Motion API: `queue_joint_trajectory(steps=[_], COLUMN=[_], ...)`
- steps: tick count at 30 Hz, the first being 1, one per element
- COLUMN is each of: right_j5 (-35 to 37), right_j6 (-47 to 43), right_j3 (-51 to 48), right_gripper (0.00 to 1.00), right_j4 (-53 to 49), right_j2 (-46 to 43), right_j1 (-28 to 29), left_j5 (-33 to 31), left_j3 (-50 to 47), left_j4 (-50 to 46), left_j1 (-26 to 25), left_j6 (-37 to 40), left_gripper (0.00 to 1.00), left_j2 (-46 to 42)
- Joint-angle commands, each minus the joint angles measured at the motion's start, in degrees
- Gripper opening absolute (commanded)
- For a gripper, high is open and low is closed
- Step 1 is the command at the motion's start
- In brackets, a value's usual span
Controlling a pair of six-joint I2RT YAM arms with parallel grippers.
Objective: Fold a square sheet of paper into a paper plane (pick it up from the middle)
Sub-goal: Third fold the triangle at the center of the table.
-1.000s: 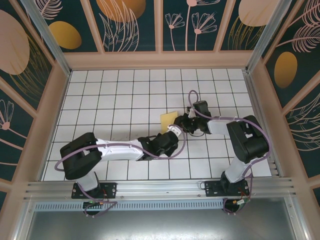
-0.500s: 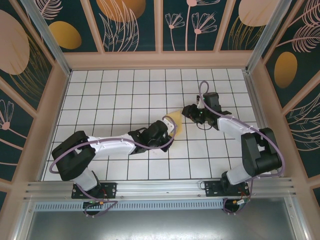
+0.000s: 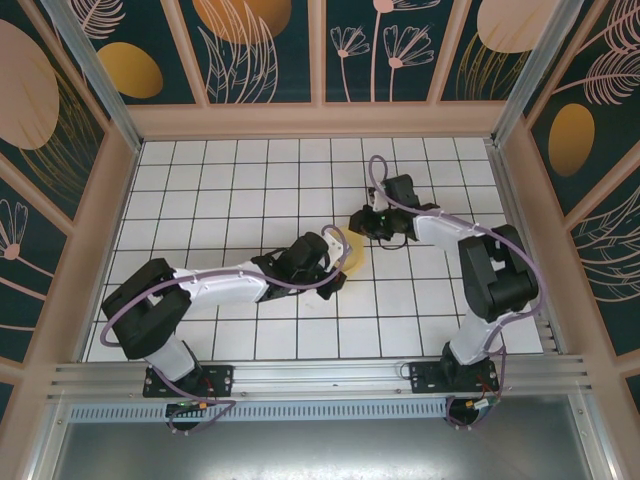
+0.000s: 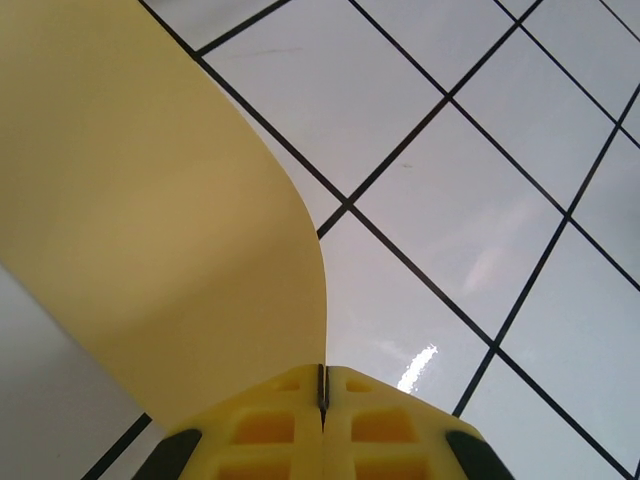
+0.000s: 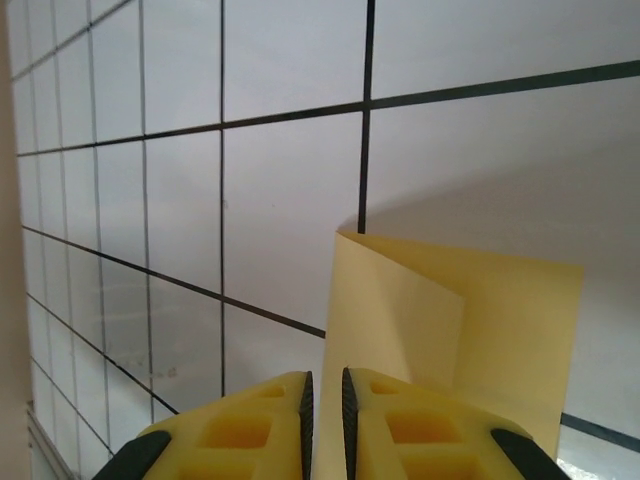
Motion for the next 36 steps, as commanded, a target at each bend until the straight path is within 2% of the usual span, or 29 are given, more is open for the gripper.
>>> queue_joint_trajectory(steps=[1,10,21,36], right_j5=[2.9,6.3,8.9,9.0], right_j6=[-3.4,-6.6,-7.6,-7.6], right_j3=[3.3,6.7,7.6,7.4], right_gripper=[0.18,0.17,0.17,0.17], right_j4=[-4.6,-7.6,-8.3,-8.2], right_j2=[3.4,9.6,11.2,11.1], right_j1=[0.2,1.4,2.6,3.0], left_j5=[2.5,6.3,10.3,4.9], left_j3=[1.7,3.5,5.6,6.7], left_j4=[-1.7,-3.0,-5.2,-6.2], left_j1=[0.5,2.5,7.2,8.1], left_j6=[1.7,2.5,2.4,2.2], left_gripper=[0.0,0.0,0.0,0.01], left_j2=[1.3,3.2,7.0,10.7])
